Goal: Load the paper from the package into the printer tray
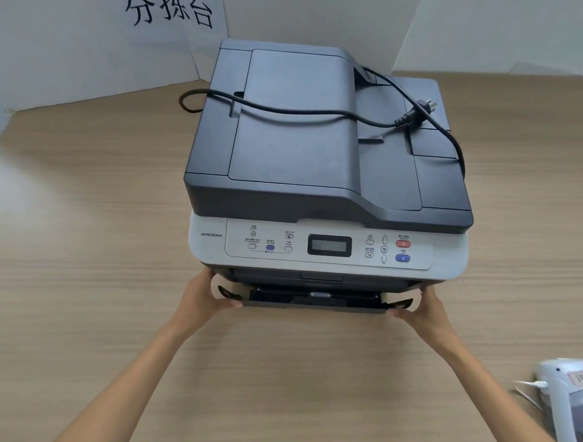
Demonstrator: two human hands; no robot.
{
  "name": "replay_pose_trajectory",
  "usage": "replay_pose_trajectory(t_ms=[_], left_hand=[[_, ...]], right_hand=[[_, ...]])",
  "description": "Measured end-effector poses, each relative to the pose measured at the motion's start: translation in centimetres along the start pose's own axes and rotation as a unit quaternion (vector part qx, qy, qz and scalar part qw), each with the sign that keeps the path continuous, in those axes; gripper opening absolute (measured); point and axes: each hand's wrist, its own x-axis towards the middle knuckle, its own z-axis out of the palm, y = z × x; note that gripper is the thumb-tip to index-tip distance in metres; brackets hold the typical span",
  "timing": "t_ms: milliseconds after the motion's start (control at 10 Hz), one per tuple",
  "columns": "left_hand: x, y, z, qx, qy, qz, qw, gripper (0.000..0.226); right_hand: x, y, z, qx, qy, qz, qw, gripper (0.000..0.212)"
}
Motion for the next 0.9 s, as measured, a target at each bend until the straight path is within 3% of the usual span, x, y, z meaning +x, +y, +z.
replay_pose_trajectory(t_ms=[100,400,700,900], left_hand=[[0.0,-0.2,0.1,0.005,0.009,0.001,1.0,0.069],[0.8,0.6,1.4,0.026,0.127,-0.019,0.991,0.033],[-0.6,1.8,1.3,0.062,0.085,-0.032,0.994,0.036],[-4.8,3.3,-0.3,0.079,0.068,-0.018,0.994,0.059]], right_hand=[[0.0,0.1,0.1,-0.009,0.009,-0.01,1.0,0.057],[1.5,0.6,2.0,-0.044,0.125,-0.018,0.991,0.045],[0.3,0.0,1.3,-0.026,0.074,0.014,0.997,0.042],[-3.5,-0.3,0.3,-0.019,0.044,0.027,0.998,0.042]])
